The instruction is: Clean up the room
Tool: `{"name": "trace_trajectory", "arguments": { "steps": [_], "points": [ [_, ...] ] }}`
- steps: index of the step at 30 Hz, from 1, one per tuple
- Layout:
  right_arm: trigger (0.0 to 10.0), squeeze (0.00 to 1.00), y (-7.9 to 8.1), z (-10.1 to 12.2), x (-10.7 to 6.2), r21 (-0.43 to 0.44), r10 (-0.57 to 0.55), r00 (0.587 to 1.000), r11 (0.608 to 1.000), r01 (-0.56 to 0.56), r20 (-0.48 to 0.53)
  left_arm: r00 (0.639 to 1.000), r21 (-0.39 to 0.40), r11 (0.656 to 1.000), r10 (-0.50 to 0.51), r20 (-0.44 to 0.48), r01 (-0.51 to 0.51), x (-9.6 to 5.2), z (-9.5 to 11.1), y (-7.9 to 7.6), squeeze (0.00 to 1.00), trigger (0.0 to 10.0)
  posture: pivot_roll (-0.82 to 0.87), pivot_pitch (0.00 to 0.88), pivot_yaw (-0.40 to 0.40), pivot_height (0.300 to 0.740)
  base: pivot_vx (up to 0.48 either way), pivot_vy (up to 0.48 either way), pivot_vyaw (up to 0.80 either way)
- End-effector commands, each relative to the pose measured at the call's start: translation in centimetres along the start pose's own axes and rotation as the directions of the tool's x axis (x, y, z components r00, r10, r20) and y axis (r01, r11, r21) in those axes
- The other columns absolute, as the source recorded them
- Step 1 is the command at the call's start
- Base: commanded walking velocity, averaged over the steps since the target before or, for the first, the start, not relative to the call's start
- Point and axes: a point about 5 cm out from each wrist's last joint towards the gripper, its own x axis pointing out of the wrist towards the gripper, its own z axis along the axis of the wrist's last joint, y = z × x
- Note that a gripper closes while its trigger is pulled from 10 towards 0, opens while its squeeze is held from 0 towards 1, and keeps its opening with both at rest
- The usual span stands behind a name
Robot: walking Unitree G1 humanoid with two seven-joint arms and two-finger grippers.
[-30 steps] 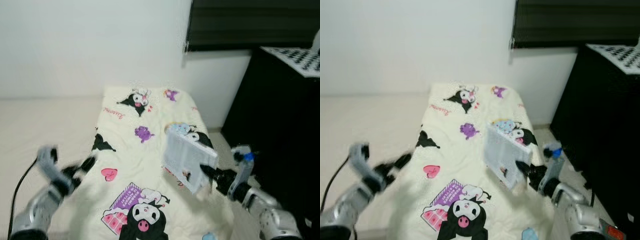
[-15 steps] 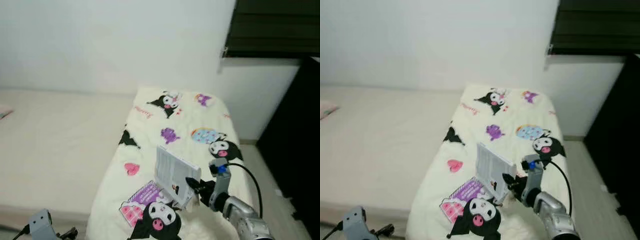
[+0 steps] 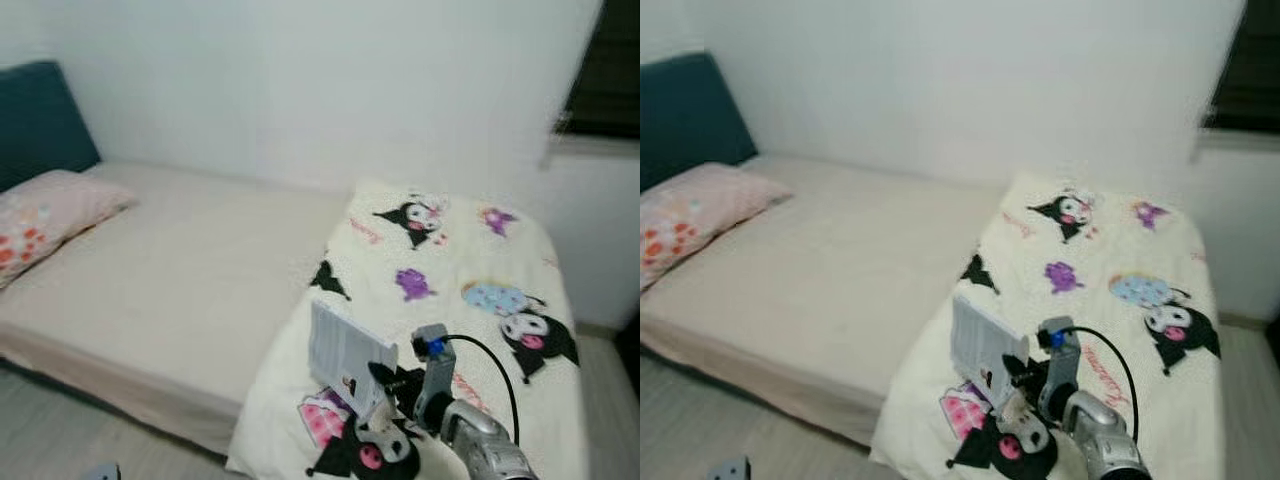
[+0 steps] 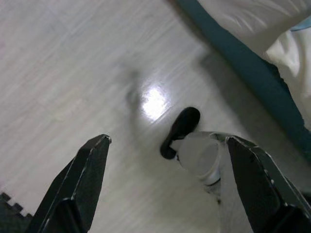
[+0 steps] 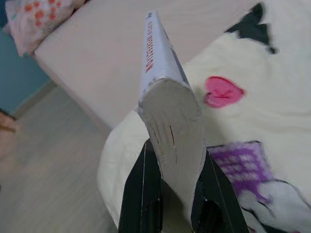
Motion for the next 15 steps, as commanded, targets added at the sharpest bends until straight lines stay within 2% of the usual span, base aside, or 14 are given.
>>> {"name": "trace_trajectory", "arguments": {
  "steps": [1,4,8,15],
  "points": [
    [0.0,0.00,-0.2,-0.5,-0.2,-0.020,-0.012,1.000,1.000,0.012,-0.009,1.000,0.021,1.000,-0.015,-0.011,0.015,0.0,-0.4,-0.4,0.00,10.0,-0.05,0.000,-0.026,0.740,0.000,0.000,0.68],
    [0.0,0.00,-0.1,-0.9,-0.1,-0.007,-0.005,1.000,1.000,0.005,-0.011,1.000,0.064,0.998,-0.023,-0.014,0.024,0.0,-0.5,-0.9,0.00,10.0,-0.05,0.000,-0.030,0.740,0.000,0.000,0.68],
    [0.0,0.00,0.3,-0.6,0.1,-0.008,0.024,1.000,1.000,-0.024,0.005,0.999,0.080,0.996,-0.032,-0.008,0.033,0.1,-0.4,-1.3,0.00,10.0,-0.05,0.000,-0.029,0.740,0.000,0.000,0.68],
    [0.0,0.00,1.4,-0.2,1.0,-0.075,0.096,0.995,0.993,-0.096,0.002,0.998,0.110,0.992,-0.058,0.010,0.056,0.3,0.3,-2.3,0.00,10.0,-0.05,0.000,-0.031,0.740,0.000,0.000,0.68]
  ]
}}
